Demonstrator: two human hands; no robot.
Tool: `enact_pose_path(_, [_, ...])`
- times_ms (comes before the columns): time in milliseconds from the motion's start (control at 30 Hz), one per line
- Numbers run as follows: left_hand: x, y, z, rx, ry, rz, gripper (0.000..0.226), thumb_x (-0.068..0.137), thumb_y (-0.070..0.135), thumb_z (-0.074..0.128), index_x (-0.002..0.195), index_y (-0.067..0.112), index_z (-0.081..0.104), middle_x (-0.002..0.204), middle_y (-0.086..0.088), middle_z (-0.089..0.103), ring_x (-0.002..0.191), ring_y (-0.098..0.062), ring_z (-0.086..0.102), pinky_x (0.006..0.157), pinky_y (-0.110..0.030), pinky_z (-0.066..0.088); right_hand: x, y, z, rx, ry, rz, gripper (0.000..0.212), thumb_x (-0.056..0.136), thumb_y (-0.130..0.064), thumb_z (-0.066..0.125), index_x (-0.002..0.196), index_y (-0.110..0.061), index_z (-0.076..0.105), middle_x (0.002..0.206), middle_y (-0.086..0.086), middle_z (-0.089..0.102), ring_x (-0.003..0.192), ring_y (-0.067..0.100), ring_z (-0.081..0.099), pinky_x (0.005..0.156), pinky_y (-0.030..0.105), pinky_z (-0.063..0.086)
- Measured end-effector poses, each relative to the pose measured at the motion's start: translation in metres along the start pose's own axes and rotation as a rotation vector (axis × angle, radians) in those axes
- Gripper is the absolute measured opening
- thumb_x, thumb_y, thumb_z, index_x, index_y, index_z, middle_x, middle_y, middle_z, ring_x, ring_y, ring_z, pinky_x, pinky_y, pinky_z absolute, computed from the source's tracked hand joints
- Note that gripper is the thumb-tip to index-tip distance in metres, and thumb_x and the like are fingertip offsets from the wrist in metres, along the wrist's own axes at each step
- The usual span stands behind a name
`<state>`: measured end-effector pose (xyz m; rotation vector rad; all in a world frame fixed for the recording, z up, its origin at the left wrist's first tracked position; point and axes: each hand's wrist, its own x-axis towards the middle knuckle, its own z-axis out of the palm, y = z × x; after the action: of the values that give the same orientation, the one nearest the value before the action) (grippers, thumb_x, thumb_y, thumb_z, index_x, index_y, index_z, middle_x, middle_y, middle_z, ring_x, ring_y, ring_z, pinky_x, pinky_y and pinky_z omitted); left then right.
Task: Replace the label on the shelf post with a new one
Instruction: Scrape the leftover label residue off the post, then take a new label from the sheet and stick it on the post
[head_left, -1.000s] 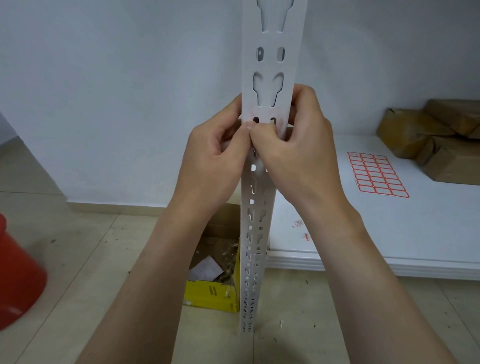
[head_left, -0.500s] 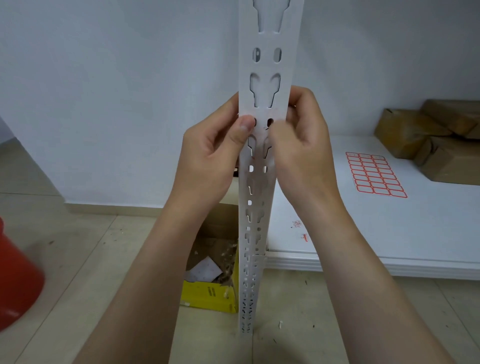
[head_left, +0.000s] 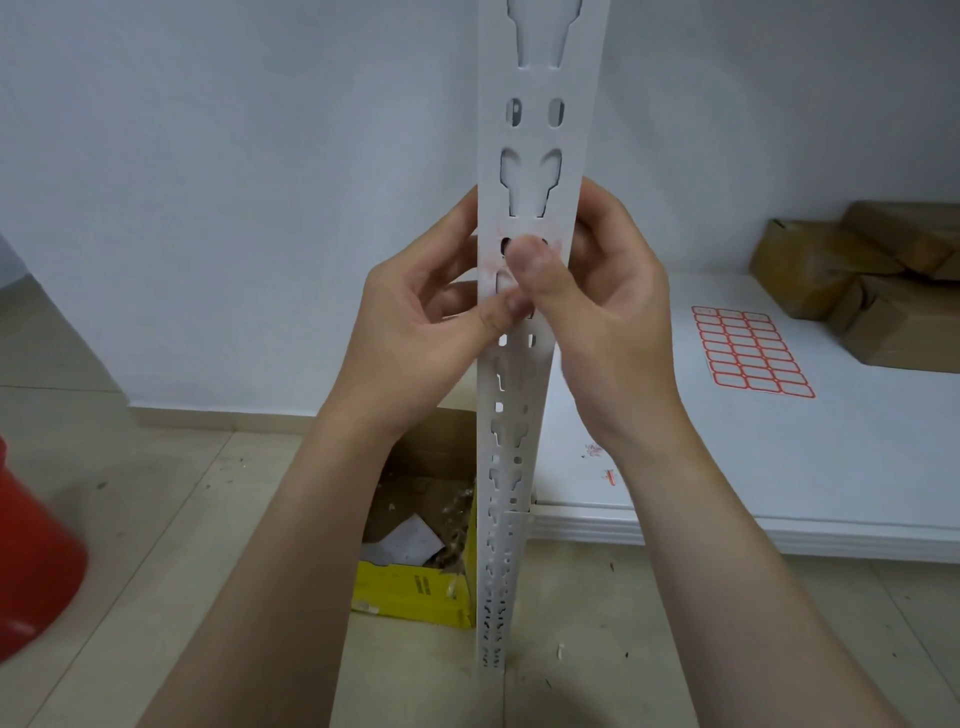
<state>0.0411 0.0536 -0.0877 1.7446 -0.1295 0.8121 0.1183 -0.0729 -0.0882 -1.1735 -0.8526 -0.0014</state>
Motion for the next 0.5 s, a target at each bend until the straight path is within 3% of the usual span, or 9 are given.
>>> enact_pose_path(100, [-0.002, 0.000, 0.015, 0.022, 0.088, 0.113, 0.043, 0.107, 0.006, 0.047, 0.149, -0.001, 0.050, 0.136, -0.013, 0.067, 0.124, -0.022, 0.068, 0.099, -0.041, 0.060, -0.001, 0.004, 0.000, 0.038, 0.045, 0.014, 0.034, 0.107, -0.008, 0.061, 0.140, -0.012, 0.062, 0.119, -0.005, 0.078, 0.111, 0.011, 0.076, 0.088, 0.027, 0.061])
enact_pose_path(167, [-0.007, 0.003, 0.032, 0.138, 0.302, 0.239, 0.044, 0.094, 0.002, 0.043, 0.135, -0.001, 0.057, 0.133, -0.021, 0.058, 0.123, -0.025, 0.062, 0.096, -0.037, 0.056, -0.008, 0.009, -0.015, 0.084, 0.095, 0.013, 0.037, 0.107, -0.006, 0.051, 0.139, -0.019, 0.063, 0.127, 0.002, 0.077, 0.110, 0.021, 0.075, 0.091, 0.035, 0.061])
enact_pose_path(233, [-0.008, 0.010, 0.046, 0.284, 0.587, 0.434, 0.038, 0.081, 0.000, 0.043, 0.112, 0.003, 0.063, 0.116, -0.028, 0.051, 0.111, -0.032, 0.057, 0.086, -0.037, 0.050, -0.014, 0.012, -0.037, 0.042, 0.191, 0.016, 0.037, 0.101, -0.004, 0.047, 0.117, -0.021, 0.076, 0.116, 0.008, 0.080, 0.091, 0.028, 0.074, 0.085, 0.043, 0.062])
enact_pose_path(267, [-0.008, 0.013, 0.052, 0.365, 0.624, 0.579, 0.030, 0.080, 0.000, 0.042, 0.098, 0.001, 0.065, 0.103, -0.030, 0.049, 0.101, -0.031, 0.055, 0.082, -0.034, 0.046, -0.016, 0.015, -0.050, -0.004, 0.243, 0.034, 0.036, 0.098, -0.005, 0.048, 0.101, -0.020, 0.080, 0.103, 0.008, 0.082, 0.081, 0.029, 0.073, 0.080, 0.044, 0.063])
enact_pose_path(367, [-0.010, 0.017, 0.076, 0.462, 0.430, 0.830, 0.028, 0.084, -0.001, 0.046, 0.066, -0.002, 0.066, 0.078, -0.025, 0.055, 0.077, -0.021, 0.051, 0.070, -0.027, 0.041, -0.021, 0.022, -0.088, -0.152, 0.330, 0.104, 0.032, 0.094, -0.002, 0.058, 0.084, -0.019, 0.083, 0.079, 0.004, 0.079, 0.069, 0.024, 0.072, 0.073, 0.040, 0.063])
enact_pose_path(500, [-0.015, -0.009, 0.126, 0.439, 0.074, 0.629, 0.016, 0.086, -0.006, 0.065, 0.081, 0.000, 0.080, 0.084, -0.014, 0.065, 0.073, -0.011, 0.056, 0.064, -0.019, 0.046, -0.028, 0.032, -0.137, -0.336, 0.360, 0.234, 0.023, 0.091, 0.006, 0.071, 0.093, -0.013, 0.085, 0.077, 0.000, 0.081, 0.070, 0.017, 0.076, 0.071, 0.035, 0.064])
